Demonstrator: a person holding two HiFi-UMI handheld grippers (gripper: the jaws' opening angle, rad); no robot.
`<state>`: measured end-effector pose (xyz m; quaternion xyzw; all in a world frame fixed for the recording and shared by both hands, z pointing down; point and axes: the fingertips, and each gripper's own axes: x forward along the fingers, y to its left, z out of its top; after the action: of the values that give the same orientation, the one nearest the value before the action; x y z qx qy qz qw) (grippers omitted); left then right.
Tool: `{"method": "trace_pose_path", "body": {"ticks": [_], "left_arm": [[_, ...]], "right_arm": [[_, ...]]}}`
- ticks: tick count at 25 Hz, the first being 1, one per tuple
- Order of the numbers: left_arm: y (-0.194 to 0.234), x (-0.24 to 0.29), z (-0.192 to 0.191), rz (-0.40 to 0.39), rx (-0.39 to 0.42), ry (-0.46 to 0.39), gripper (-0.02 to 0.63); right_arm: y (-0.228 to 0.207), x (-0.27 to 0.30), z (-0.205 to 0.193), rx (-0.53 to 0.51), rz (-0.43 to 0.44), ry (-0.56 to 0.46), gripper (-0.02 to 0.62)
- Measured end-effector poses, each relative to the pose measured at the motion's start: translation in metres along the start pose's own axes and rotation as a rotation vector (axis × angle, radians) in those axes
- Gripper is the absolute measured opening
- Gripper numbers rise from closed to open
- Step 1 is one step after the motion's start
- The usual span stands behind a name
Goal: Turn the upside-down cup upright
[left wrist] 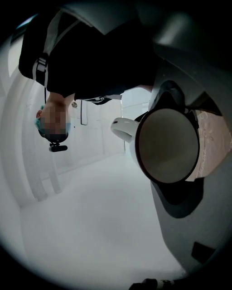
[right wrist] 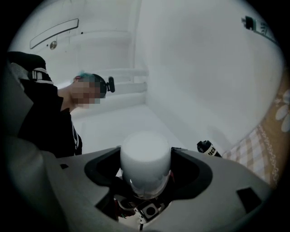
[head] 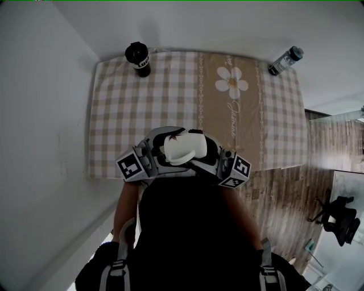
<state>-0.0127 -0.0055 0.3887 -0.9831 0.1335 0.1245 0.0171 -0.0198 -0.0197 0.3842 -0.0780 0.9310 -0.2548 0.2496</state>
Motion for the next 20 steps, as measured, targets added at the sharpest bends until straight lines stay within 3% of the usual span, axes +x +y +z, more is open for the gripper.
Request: {"method": "trace_pose_path", "body": {"ticks": [8, 13, 16, 20], "left_arm": [[0.000, 0.002, -0.025, 0.028, 0.025, 0.148, 0.426], [-0.005, -0.003, -0.017, 0.021, -0.035, 0.083, 0.428], [0.002, -0.013, -0.013, 0.057, -0.037, 0.074, 0.426], [0.016, -0.025, -0.014, 0.131, -0.042, 0.070, 0.352]], "right_arm": [[-0.002, -0.003, -0.005, -0.077, -0.057, 0.067, 0.348], [-0.002, -0.013, -0.004, -0.003, -0.037, 0.018, 0.348], [-0.012, -0.026, 0.002, 0.036, -0.066, -0.027, 0.348], [-0.031, -0.038, 0.008, -0.036, -0.156, -0.010, 0.347]]}}
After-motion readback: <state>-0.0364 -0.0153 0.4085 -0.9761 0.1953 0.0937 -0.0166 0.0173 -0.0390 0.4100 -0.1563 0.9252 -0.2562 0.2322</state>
